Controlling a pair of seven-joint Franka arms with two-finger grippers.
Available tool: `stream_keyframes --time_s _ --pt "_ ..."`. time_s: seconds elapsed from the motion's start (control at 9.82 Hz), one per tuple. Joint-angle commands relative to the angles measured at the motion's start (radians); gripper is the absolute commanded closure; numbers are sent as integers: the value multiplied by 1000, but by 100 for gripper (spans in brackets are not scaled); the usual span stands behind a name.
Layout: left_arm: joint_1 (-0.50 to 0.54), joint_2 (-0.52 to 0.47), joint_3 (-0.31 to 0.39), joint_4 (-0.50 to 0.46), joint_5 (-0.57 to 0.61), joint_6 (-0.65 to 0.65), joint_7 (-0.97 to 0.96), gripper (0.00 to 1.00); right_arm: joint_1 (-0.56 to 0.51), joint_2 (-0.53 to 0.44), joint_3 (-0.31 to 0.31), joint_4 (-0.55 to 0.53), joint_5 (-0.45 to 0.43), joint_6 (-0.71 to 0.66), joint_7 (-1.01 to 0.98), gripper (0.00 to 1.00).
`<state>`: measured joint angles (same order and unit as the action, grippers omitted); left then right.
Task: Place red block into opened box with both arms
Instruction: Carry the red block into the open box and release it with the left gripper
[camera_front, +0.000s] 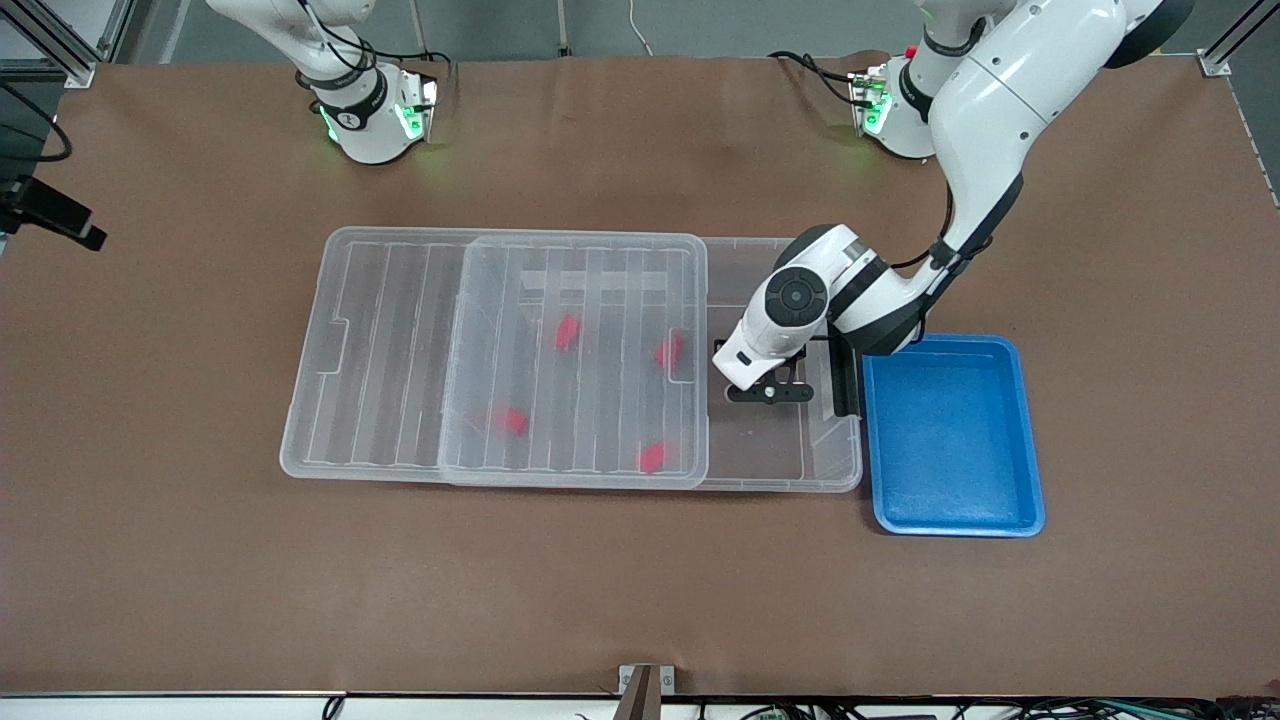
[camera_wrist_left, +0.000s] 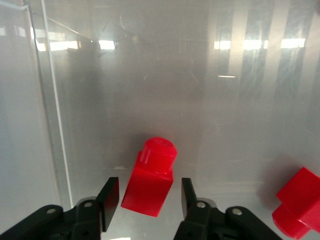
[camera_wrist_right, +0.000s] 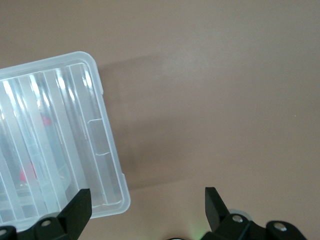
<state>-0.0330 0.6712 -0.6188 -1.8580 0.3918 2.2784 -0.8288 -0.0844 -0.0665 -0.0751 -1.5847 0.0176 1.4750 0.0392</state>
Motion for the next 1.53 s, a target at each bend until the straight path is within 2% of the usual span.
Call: stream_keyframes --time_s 0.0,0.2,0.31,0.41,0.61,0.81,1.12,1.43 --pt "13 8 2 -4 27 1 -4 44 -5 -9 -60 -113 25 63 -163 15" --pt "13 -21 -1 -3 24 -22 -15 72 -3 -7 -66 -216 25 177 -225 64" --pt "15 -54 -1 -3 13 -25 -13 79 6 -4 -66 -278 25 232 -234 88" --pt "16 -94 -4 9 1 -61 -9 80 18 -4 -66 -376 25 351 -237 100" --pt "25 -145 -30 106 -56 -192 -4 81 63 10 -64 -496 25 517 -237 100" --pt "86 -165 -77 234 -90 -337 38 85 115 49 -60 -544 25 585 -234 100" --pt "294 -166 -212 367 -111 -474 138 88 161 118 -60 -546 25 614 -231 100" --pt "534 -176 -358 427 -100 -610 349 85 199 154 -57 -555 25 675 -232 100"
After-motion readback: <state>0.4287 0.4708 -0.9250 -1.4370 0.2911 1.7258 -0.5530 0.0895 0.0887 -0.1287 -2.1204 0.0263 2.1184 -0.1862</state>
